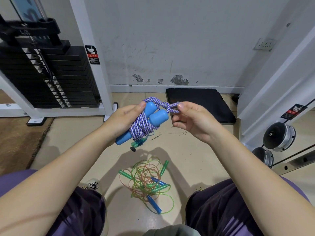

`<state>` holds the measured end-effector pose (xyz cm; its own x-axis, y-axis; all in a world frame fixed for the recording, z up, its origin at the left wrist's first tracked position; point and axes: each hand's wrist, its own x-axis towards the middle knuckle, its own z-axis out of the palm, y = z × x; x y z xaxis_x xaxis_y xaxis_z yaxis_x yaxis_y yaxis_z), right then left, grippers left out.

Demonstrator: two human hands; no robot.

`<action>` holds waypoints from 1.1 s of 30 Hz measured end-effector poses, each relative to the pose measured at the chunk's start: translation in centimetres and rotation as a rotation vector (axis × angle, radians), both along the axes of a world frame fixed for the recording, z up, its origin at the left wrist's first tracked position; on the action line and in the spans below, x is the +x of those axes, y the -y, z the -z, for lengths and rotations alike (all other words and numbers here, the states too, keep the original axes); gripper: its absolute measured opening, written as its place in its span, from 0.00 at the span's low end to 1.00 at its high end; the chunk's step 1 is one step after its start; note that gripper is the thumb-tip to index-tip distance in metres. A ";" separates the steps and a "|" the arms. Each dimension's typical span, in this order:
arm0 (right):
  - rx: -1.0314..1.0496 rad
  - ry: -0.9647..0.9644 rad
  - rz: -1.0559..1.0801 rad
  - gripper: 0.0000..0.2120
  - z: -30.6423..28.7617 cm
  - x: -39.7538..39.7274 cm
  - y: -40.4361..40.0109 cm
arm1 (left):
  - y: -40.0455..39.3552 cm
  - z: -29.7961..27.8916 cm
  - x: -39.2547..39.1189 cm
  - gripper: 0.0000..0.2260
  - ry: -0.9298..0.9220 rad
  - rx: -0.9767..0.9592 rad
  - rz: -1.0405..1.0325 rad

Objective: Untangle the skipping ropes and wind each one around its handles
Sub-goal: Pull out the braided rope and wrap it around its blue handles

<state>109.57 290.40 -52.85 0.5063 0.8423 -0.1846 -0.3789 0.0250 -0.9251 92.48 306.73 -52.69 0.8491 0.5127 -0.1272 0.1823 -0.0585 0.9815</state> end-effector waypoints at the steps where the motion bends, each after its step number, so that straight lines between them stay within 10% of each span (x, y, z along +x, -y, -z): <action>1: 0.005 -0.014 0.044 0.06 -0.1 0.4 0.0 | -0.2 0.1 0.0 0.22 -0.022 0.018 0.021; 11: 0.155 -0.277 0.226 0.11 -0.7 1.0 -0.1 | -0.8 0.3 -0.3 0.18 -0.268 0.182 0.149; 23: -0.300 0.805 -0.032 0.11 0.1 0.1 -0.4 | -1.2 0.4 -1.1 0.10 -0.340 0.284 0.217; 33: -0.500 0.695 -0.454 0.13 -0.3 -0.8 -0.3 | -1.5 0.8 -0.9 0.09 -0.292 0.288 0.218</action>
